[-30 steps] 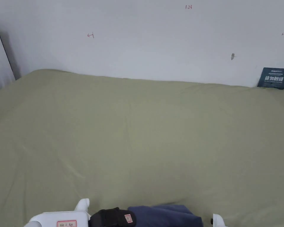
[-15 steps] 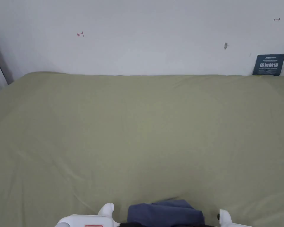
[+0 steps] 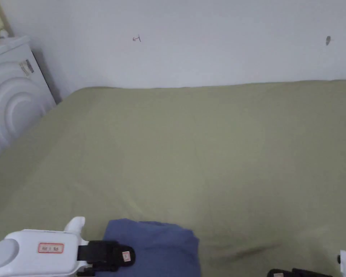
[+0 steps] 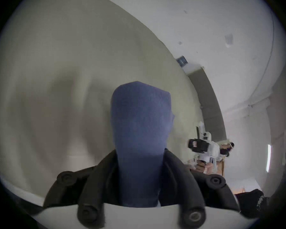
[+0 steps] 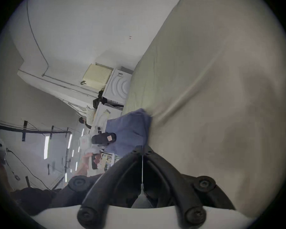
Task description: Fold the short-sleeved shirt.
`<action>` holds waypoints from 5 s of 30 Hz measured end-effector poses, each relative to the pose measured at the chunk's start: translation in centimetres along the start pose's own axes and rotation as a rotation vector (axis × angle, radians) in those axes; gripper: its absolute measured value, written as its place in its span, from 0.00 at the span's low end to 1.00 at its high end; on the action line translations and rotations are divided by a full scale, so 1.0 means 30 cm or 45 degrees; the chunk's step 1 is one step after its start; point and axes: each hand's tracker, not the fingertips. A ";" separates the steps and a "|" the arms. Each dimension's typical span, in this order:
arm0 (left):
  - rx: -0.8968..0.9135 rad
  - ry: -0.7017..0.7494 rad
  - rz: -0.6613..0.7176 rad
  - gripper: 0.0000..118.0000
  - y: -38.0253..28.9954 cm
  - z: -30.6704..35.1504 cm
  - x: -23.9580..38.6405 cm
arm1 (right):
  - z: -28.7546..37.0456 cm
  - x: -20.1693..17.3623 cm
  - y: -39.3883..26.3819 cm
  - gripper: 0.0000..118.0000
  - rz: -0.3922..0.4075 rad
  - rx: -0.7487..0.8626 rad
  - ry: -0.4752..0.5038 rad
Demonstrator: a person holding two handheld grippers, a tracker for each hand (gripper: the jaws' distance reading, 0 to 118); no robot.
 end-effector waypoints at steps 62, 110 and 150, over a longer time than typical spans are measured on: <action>1.123 0.620 -0.813 1.00 -0.663 -0.140 1.243 | 0.372 -0.809 -0.263 0.82 1.149 1.044 -1.211; 1.253 0.496 -0.790 1.00 -0.497 -0.083 1.318 | 0.380 -0.972 -0.090 0.82 1.248 1.204 -1.201; 1.251 0.556 -0.783 1.00 -0.436 -0.030 1.314 | 0.425 -0.974 0.014 0.82 0.945 1.134 -1.211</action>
